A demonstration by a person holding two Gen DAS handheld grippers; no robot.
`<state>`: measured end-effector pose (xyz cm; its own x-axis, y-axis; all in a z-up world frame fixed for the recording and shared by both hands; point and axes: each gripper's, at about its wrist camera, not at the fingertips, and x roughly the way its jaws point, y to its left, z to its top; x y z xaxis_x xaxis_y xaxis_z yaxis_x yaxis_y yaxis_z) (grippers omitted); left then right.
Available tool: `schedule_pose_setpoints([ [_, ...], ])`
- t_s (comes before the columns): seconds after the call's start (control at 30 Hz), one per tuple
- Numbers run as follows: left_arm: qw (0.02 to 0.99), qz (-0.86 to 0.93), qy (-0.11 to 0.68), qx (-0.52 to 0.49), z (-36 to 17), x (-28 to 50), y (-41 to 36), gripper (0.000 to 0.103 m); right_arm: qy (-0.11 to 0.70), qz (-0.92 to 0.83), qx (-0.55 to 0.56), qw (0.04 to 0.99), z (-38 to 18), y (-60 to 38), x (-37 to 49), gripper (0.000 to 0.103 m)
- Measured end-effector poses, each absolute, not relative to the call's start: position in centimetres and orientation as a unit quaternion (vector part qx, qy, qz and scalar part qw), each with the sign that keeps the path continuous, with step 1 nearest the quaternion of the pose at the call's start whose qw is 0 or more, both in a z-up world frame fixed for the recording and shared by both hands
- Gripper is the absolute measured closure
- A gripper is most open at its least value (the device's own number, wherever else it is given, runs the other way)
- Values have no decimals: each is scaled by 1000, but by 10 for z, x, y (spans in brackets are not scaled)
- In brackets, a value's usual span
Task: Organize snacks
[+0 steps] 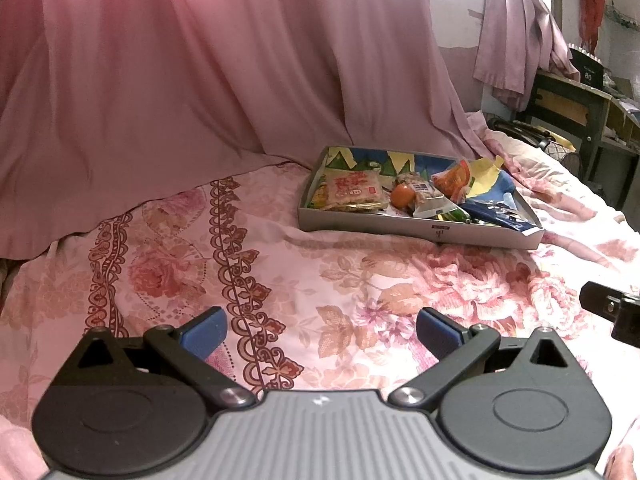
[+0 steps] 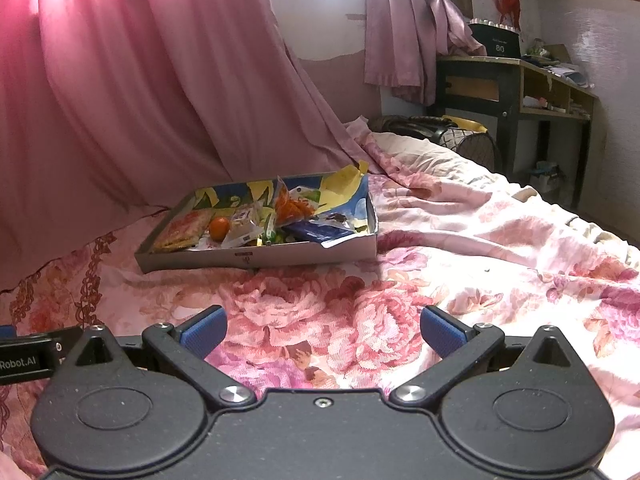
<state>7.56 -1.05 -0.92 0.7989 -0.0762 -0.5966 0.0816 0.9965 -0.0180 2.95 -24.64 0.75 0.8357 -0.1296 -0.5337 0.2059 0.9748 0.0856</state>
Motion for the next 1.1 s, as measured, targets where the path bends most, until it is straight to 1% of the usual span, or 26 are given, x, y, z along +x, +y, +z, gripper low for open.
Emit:
schedule_pose_setpoints([
  [1.1, 947, -45, 319, 6, -12, 76, -12, 0, 280, -85, 69, 954, 3, -245, 31, 1],
])
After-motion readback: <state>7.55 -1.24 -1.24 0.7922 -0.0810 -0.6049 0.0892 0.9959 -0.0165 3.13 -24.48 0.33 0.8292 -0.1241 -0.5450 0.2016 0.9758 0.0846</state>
